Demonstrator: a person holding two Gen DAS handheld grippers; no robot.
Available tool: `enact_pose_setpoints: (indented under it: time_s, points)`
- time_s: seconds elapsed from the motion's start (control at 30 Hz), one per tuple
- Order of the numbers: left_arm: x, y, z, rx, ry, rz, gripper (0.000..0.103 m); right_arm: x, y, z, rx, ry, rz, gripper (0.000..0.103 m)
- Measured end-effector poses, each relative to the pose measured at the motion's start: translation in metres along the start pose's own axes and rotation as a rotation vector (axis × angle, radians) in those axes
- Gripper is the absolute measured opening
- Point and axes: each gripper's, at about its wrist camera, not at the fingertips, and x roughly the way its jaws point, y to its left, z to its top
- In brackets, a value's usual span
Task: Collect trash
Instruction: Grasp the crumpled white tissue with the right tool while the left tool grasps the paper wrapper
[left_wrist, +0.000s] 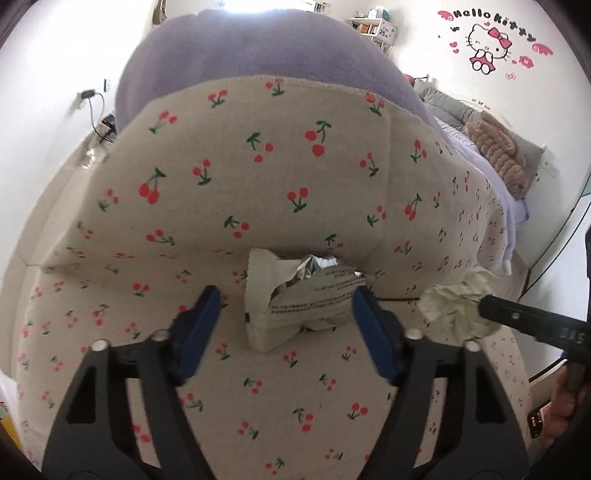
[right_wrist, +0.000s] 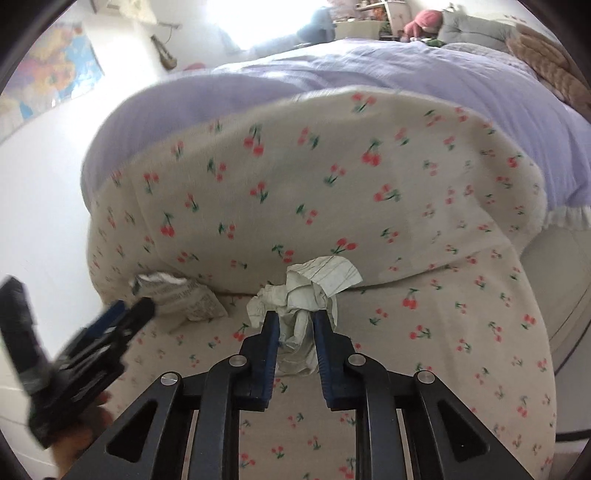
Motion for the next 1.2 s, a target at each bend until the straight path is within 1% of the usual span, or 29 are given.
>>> enact_pose_setpoints:
  time_s: [0.03,0.07,0.13,0.17,0.33,0.37,0.4,0.5,0.67,0.7,0.77,0.8,0.83,0.87,0.97,1.07,1.2]
  points:
    - [0.002,0.001,0.000,-0.009,0.011,-0.022,0.056,-0.006,-0.003,-0.001,0.000,-0.001,0.000,0.020]
    - [0.004,0.001,0.000,-0.014,0.021,-0.037,0.041,-0.009,-0.003,-0.003,-0.002,0.001,-0.002,0.020]
    - [0.007,0.000,-0.002,-0.020,0.043,-0.067,0.028,-0.013,0.002,-0.007,-0.005,0.014,-0.008,0.020]
    - [0.007,-0.001,-0.003,-0.021,0.050,-0.076,0.015,-0.015,0.001,-0.008,-0.003,0.024,-0.009,0.020]
    - [-0.011,-0.006,-0.003,-0.028,0.077,-0.108,0.008,-0.026,0.000,-0.015,0.014,0.031,-0.002,0.020]
    - [-0.015,-0.006,-0.003,-0.026,0.078,-0.109,0.002,-0.029,-0.001,-0.016,0.019,0.031,0.004,0.020]
    - [-0.023,-0.007,-0.002,-0.022,0.078,-0.106,0.000,-0.034,-0.002,-0.018,0.024,0.033,0.011,0.020]
    - [-0.041,-0.007,-0.003,-0.030,0.077,-0.101,0.000,-0.052,-0.003,-0.022,0.009,0.028,0.027,0.020]
    - [-0.067,-0.004,-0.008,-0.017,0.075,-0.099,0.000,-0.068,0.012,-0.025,-0.017,-0.005,0.052,0.020]
    - [-0.068,-0.006,-0.009,-0.013,0.076,-0.101,0.001,-0.070,0.013,-0.026,-0.014,-0.005,0.058,0.020]
    - [-0.068,-0.005,-0.012,-0.007,0.084,-0.082,0.021,-0.073,0.014,-0.030,0.005,0.001,0.083,0.020]
    - [-0.070,-0.001,-0.014,0.004,0.076,-0.053,0.050,-0.073,0.014,-0.031,0.014,0.004,0.091,0.020]
    - [-0.071,-0.001,-0.015,0.024,0.057,-0.017,0.069,-0.073,0.014,-0.032,0.019,0.009,0.095,0.020]
    - [-0.070,-0.001,-0.015,0.039,0.045,-0.003,0.071,-0.073,0.015,-0.033,0.018,0.013,0.095,0.020]
    - [-0.059,-0.008,-0.015,0.073,0.062,-0.004,0.071,-0.069,0.011,-0.034,0.011,0.016,0.067,0.020]
    - [-0.038,-0.022,-0.015,0.115,0.072,0.005,0.071,-0.063,0.001,-0.032,0.020,0.028,0.043,0.020]
    - [-0.012,-0.026,-0.018,0.160,0.096,0.027,0.070,-0.054,-0.009,-0.031,0.022,0.046,0.023,0.020]
